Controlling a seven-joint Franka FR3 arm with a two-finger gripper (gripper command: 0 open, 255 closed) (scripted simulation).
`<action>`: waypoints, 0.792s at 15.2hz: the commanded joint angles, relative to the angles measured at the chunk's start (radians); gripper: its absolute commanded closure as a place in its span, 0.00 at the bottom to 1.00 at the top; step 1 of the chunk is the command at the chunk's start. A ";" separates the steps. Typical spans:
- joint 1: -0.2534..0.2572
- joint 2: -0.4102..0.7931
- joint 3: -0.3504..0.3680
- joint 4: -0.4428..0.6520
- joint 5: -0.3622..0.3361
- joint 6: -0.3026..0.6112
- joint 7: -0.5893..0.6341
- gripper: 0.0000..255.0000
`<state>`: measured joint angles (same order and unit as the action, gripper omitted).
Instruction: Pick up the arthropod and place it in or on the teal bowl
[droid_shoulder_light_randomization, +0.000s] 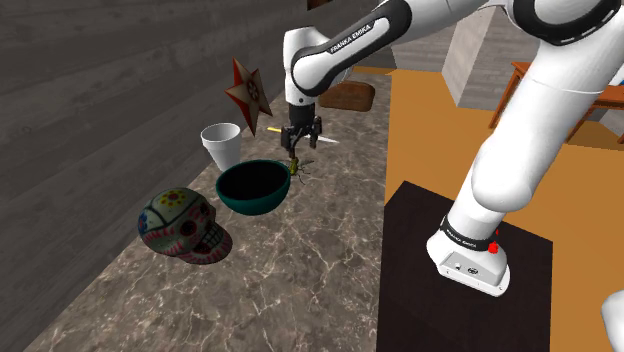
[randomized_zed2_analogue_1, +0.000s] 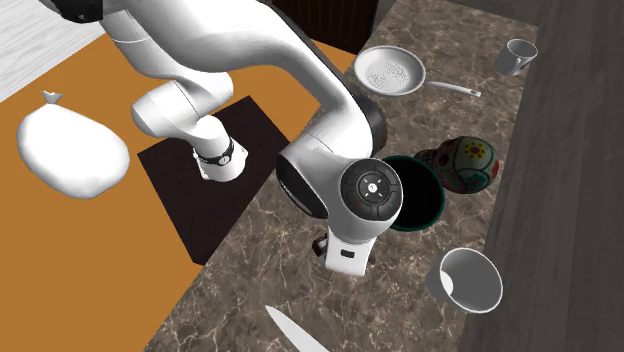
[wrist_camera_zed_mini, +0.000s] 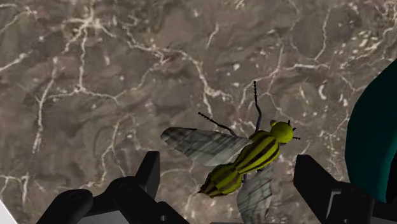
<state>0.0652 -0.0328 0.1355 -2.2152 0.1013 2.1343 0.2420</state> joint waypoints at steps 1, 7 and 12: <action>0.005 0.074 0.006 0.054 -0.014 0.025 0.025 0.00; 0.013 0.160 0.010 0.073 -0.029 0.096 0.047 0.00; 0.016 0.186 0.011 0.054 -0.031 0.142 0.049 0.00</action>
<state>0.0807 0.1493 0.1464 -2.1592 0.0704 2.2696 0.2906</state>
